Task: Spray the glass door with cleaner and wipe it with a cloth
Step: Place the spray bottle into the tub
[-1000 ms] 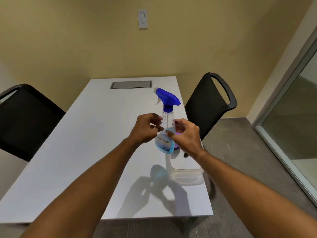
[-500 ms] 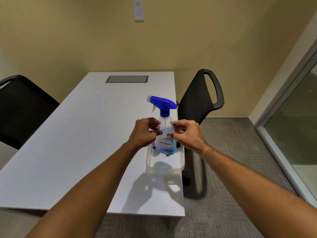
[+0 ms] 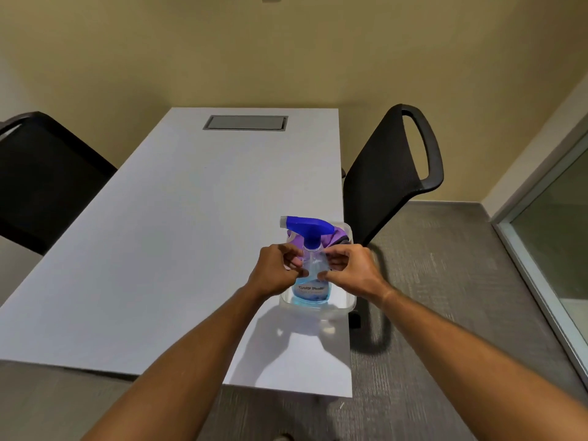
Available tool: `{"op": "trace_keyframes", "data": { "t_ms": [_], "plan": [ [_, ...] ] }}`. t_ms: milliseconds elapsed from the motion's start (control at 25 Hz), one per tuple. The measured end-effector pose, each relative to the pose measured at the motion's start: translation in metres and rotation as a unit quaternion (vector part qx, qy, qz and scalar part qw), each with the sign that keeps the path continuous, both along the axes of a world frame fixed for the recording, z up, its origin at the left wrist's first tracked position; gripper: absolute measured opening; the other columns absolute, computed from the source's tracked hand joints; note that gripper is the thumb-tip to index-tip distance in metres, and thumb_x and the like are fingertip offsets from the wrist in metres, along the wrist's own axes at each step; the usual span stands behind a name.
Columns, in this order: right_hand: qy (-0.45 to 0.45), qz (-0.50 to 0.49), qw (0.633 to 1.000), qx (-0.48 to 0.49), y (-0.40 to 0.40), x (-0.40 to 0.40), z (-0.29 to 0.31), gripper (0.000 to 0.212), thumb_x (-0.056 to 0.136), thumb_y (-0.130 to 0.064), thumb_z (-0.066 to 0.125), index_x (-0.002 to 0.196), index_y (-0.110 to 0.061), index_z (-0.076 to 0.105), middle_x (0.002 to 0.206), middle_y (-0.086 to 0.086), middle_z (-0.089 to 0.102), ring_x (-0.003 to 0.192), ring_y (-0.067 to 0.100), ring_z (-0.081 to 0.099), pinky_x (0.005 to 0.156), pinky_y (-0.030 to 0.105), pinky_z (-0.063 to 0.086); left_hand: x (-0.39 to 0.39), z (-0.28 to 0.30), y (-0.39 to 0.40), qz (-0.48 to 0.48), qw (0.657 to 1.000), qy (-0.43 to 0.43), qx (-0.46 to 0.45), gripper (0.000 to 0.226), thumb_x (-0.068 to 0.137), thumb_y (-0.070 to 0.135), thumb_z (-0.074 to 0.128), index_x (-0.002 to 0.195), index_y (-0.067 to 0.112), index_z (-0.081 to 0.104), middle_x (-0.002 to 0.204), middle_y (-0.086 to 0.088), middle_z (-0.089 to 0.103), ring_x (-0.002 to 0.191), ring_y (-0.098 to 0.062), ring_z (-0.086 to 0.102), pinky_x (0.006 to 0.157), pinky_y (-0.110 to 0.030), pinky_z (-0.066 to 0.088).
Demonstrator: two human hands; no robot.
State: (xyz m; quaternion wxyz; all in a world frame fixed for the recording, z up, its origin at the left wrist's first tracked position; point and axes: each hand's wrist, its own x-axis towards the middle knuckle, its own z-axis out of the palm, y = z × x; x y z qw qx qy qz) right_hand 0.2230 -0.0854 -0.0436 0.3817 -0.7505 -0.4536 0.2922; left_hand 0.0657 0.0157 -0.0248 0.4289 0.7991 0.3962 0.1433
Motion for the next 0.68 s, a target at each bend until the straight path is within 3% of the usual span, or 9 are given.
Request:
{"op": "trace_keyframes", "data": {
  "t_ms": [320,520,680],
  "plan": [
    [-0.007,-0.001,1.0,-0.013,-0.008,-0.001,-0.01,0.057,0.066,-0.007,0.087,0.119,-0.008,0.067,0.11,0.003,0.071,0.09,0.003,0.066,0.081,0.017,0.056,0.004,-0.025,0.001,0.0,0.999,0.015,-0.039,0.028,0.076,0.009,0.081,0.095,0.014,0.062,0.078,0.003,0.066,0.067,-0.011,0.062,0.06,-0.007,0.049],
    [-0.028,0.012,0.999,-0.008,-0.008,-0.002,-0.01,0.053,0.067,-0.008,0.088,0.115,-0.011,0.067,0.106,0.001,0.071,0.09,0.004,0.067,0.08,0.016,0.056,0.004,-0.028,0.001,-0.003,0.999,0.01,-0.045,0.027,0.077,0.009,0.079,0.096,0.014,0.061,0.081,0.0,0.066,0.068,-0.012,0.062,0.059,-0.004,0.048],
    [-0.048,0.02,0.999,-0.002,-0.011,-0.004,-0.012,0.053,0.068,-0.009,0.087,0.116,-0.01,0.065,0.107,0.002,0.07,0.094,0.008,0.066,0.084,0.023,0.058,0.002,-0.027,-0.001,-0.008,0.999,0.007,-0.042,0.027,0.077,0.008,0.079,0.095,0.015,0.06,0.081,0.001,0.065,0.067,-0.012,0.062,0.058,-0.004,0.048]
  ]
}}
